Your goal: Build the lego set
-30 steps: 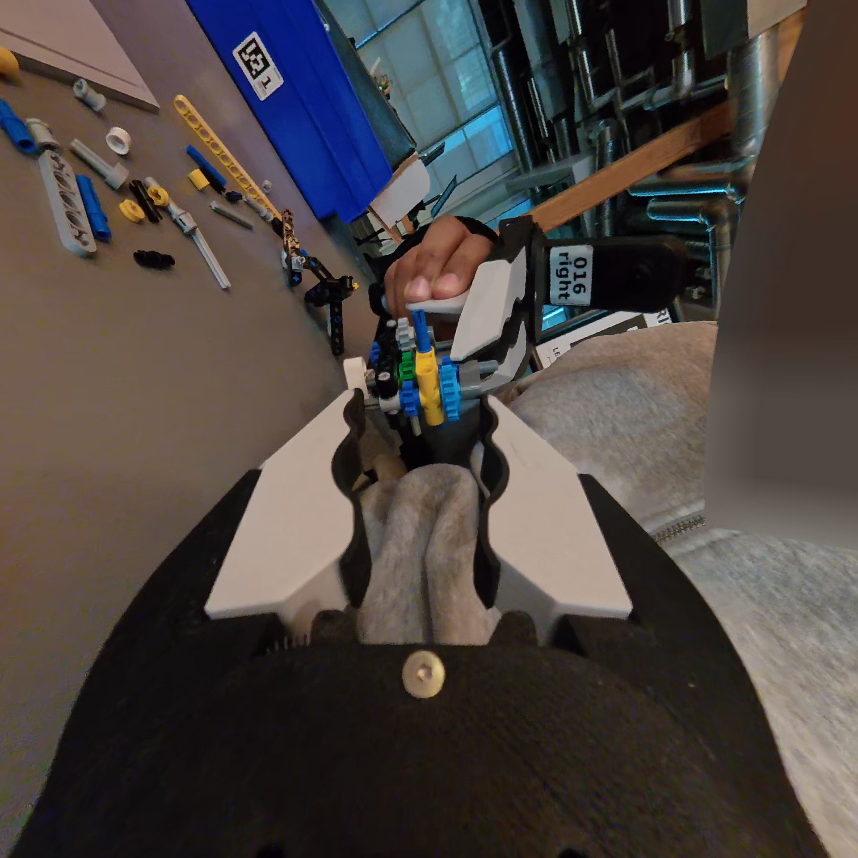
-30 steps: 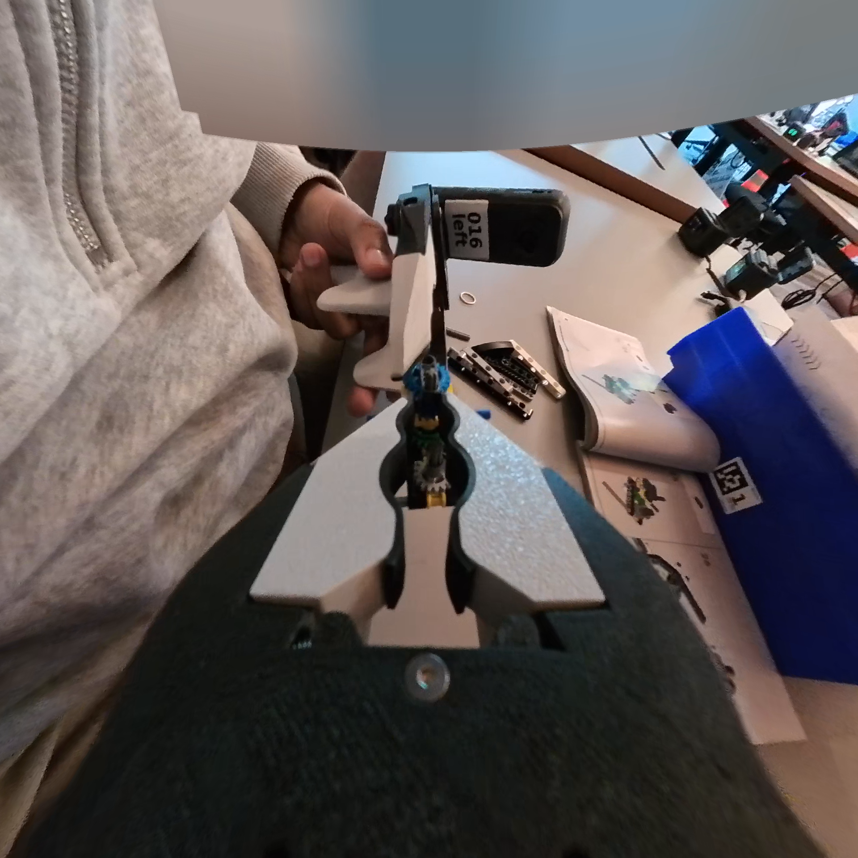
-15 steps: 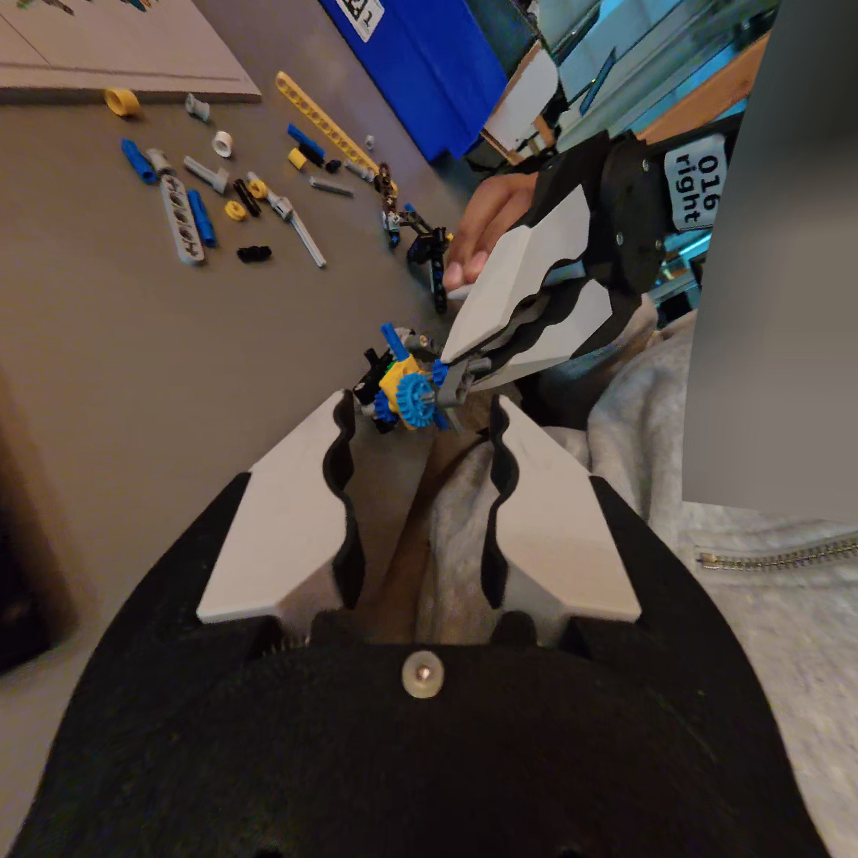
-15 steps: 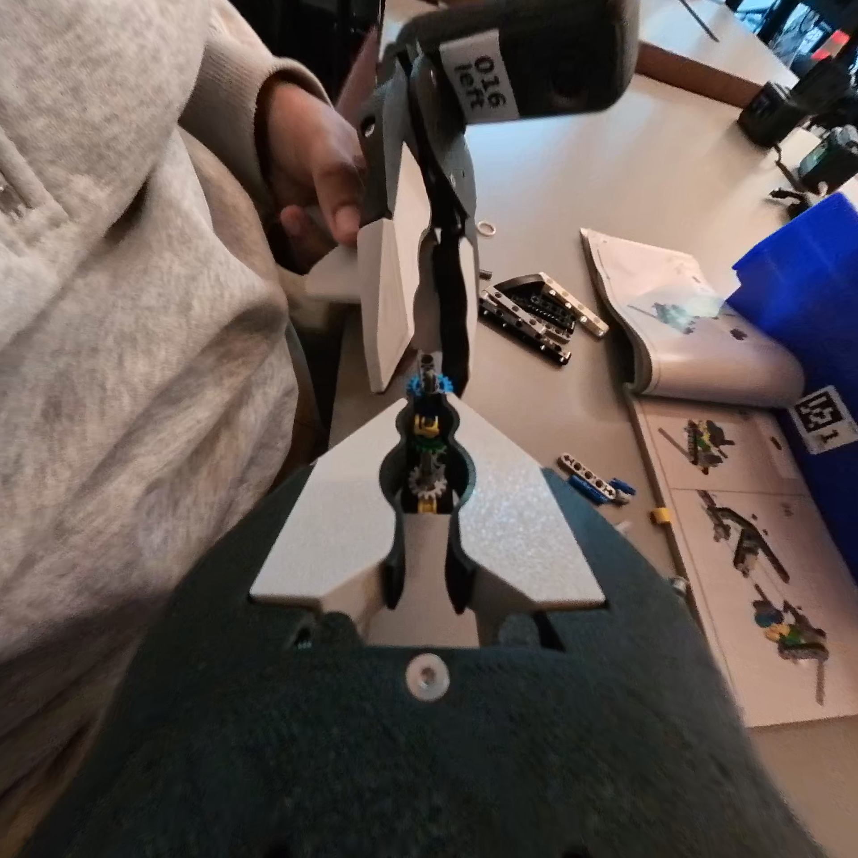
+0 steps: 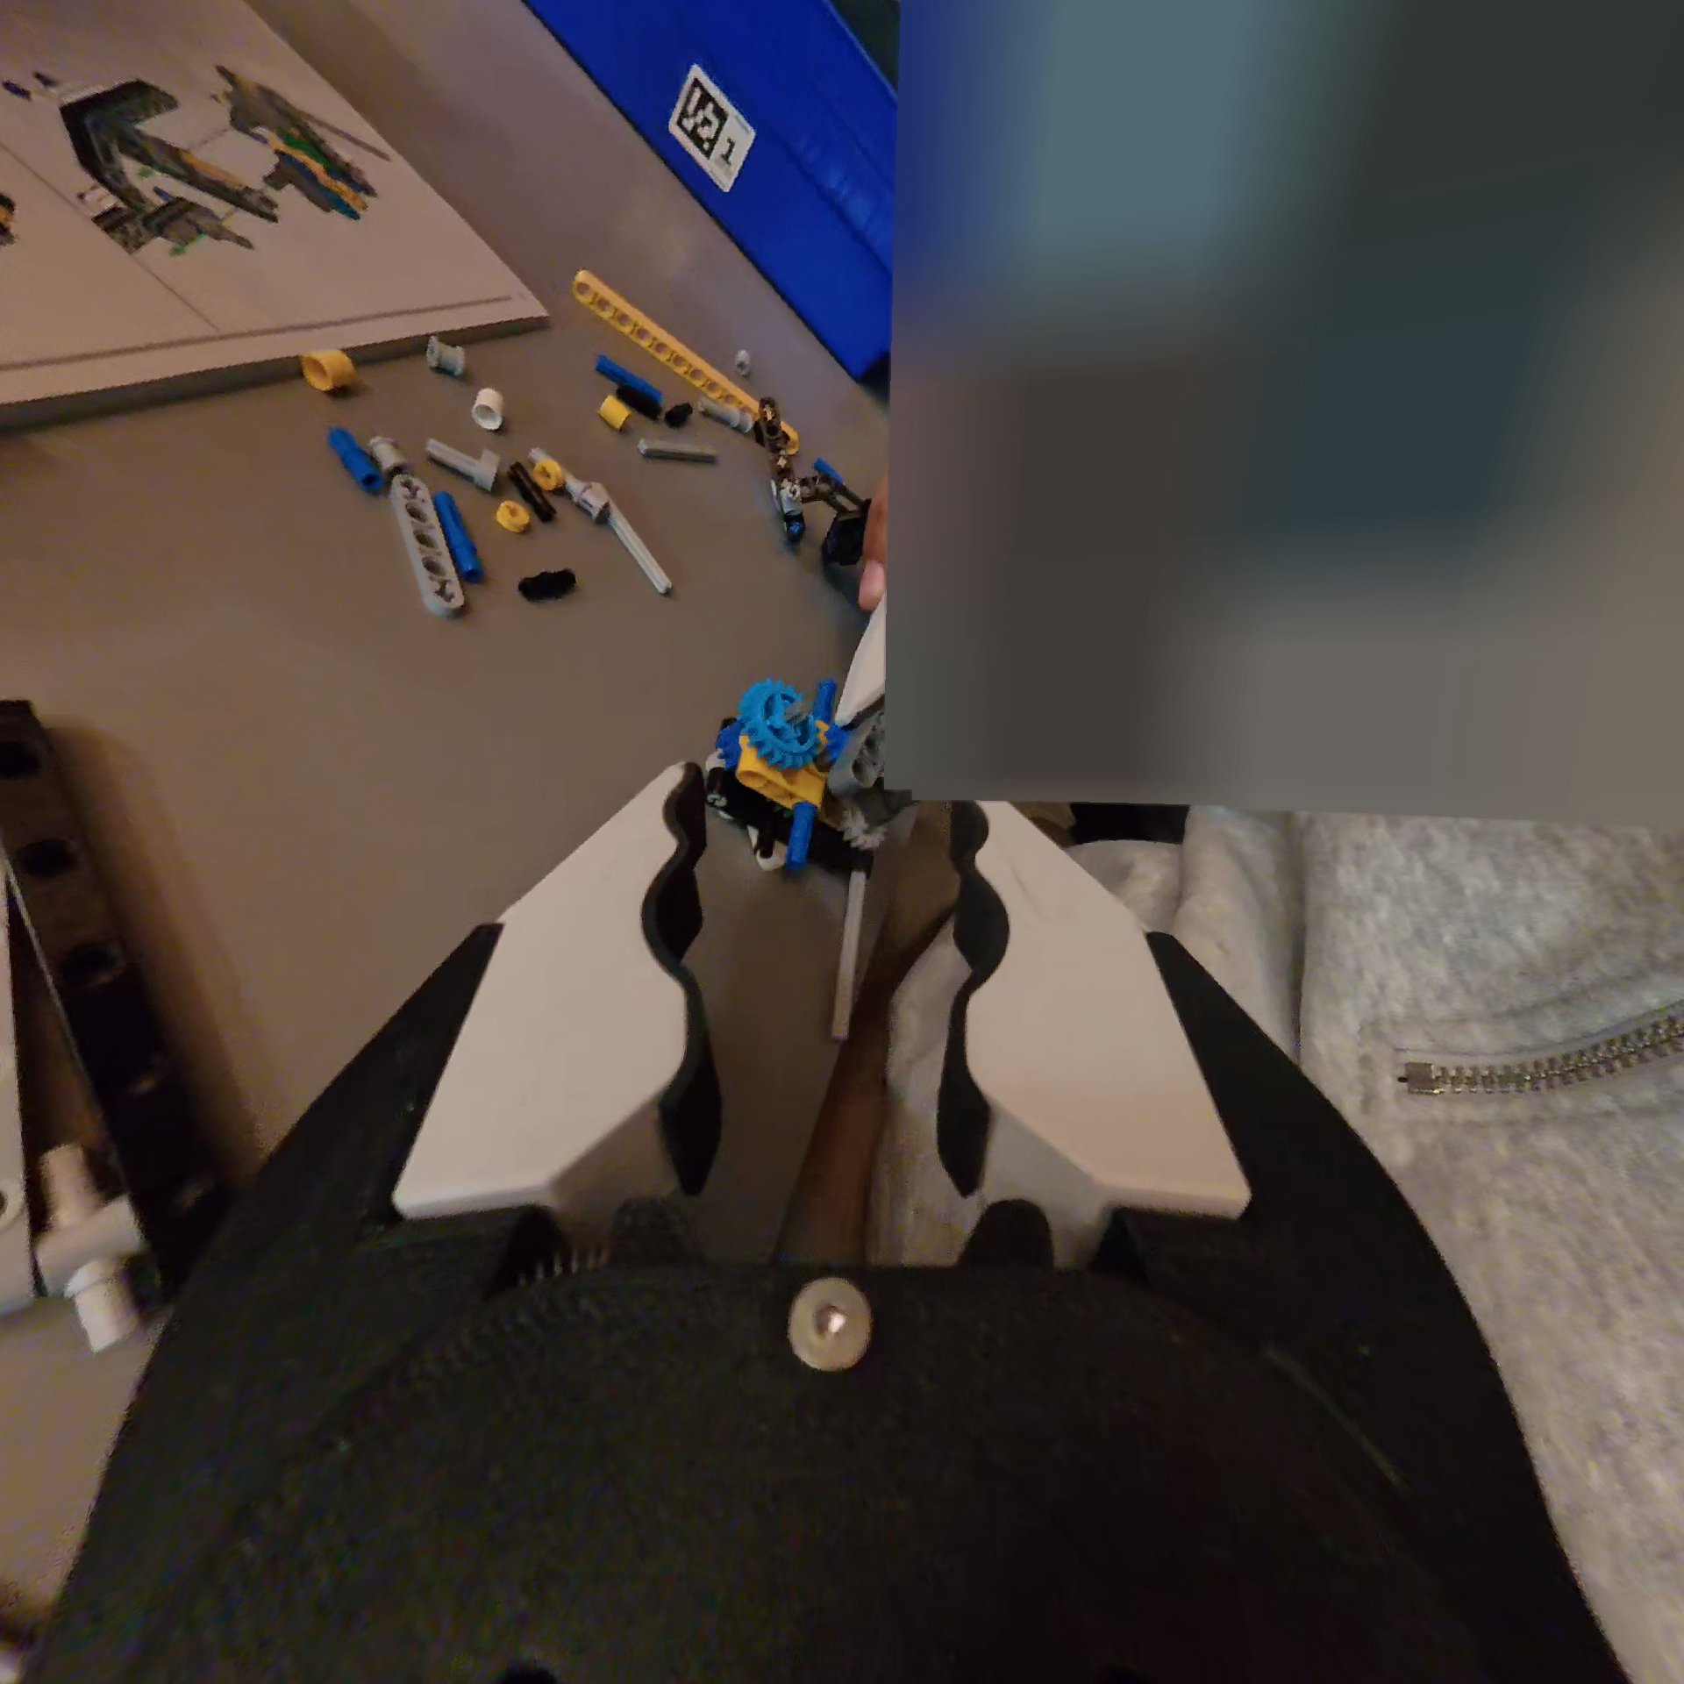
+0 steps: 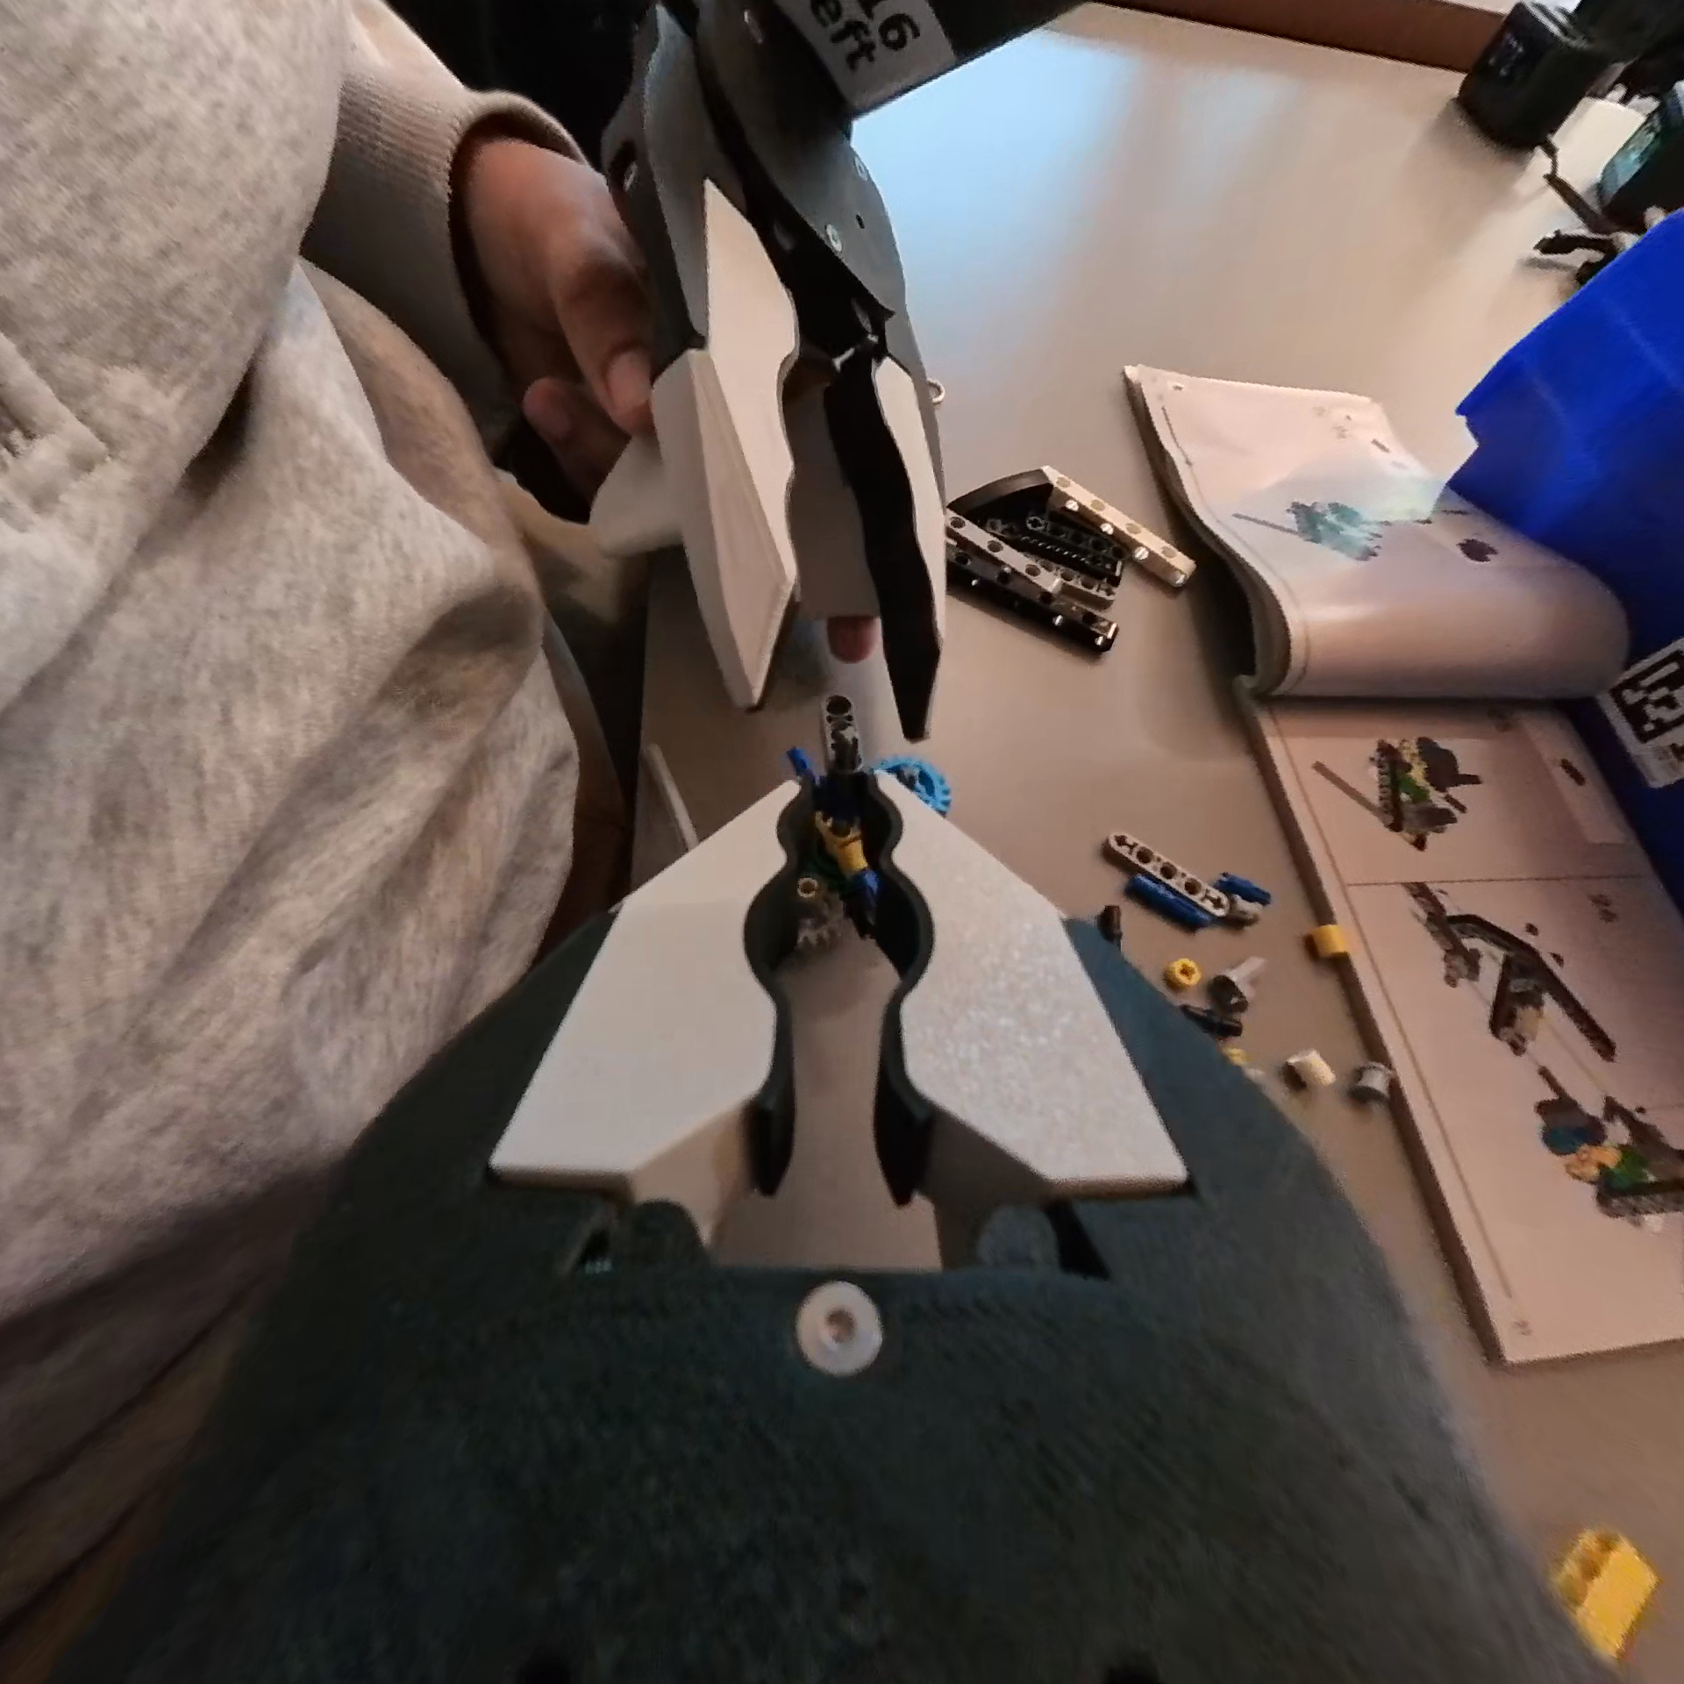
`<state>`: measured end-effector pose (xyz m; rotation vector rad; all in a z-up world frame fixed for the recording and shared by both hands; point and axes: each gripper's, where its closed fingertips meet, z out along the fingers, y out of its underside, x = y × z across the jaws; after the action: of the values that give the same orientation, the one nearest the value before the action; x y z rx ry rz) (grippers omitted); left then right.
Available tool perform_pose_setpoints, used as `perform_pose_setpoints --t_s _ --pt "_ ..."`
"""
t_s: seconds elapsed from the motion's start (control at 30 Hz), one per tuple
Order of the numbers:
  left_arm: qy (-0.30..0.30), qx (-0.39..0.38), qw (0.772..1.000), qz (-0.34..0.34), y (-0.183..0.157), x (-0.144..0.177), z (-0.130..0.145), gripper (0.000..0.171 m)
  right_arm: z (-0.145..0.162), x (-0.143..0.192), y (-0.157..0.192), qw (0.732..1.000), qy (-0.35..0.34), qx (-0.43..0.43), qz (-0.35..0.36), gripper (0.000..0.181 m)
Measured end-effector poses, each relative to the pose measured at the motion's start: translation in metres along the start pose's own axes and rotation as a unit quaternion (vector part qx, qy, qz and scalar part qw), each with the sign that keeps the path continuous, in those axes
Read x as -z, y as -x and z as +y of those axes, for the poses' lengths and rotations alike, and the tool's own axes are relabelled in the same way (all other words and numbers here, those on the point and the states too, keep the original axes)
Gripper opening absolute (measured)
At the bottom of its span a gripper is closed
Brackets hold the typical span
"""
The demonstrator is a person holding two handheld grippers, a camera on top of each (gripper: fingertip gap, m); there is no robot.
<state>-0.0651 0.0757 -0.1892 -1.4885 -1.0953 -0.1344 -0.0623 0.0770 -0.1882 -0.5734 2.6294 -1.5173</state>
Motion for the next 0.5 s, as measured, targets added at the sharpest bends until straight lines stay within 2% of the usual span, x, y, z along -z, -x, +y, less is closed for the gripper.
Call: perform_pose_setpoints --t_s 0.23,0.37,0.5 --pt "-0.005 -0.006 1.0 0.018 -0.006 -0.007 -0.004 0.053 0.003 0.003 0.0 1.0 -0.004 -0.024 0.012 0.008" --pt "-0.031 0.008 0.999 0.022 0.001 -0.008 -0.019 0.068 0.005 0.005 0.0 0.999 -0.004 -0.029 0.015 0.008" --pt "0.007 -0.002 0.997 0.073 -0.007 -0.018 -0.018 0.09 0.006 0.005 0.0 0.999 -0.007 -0.032 0.012 0.008"
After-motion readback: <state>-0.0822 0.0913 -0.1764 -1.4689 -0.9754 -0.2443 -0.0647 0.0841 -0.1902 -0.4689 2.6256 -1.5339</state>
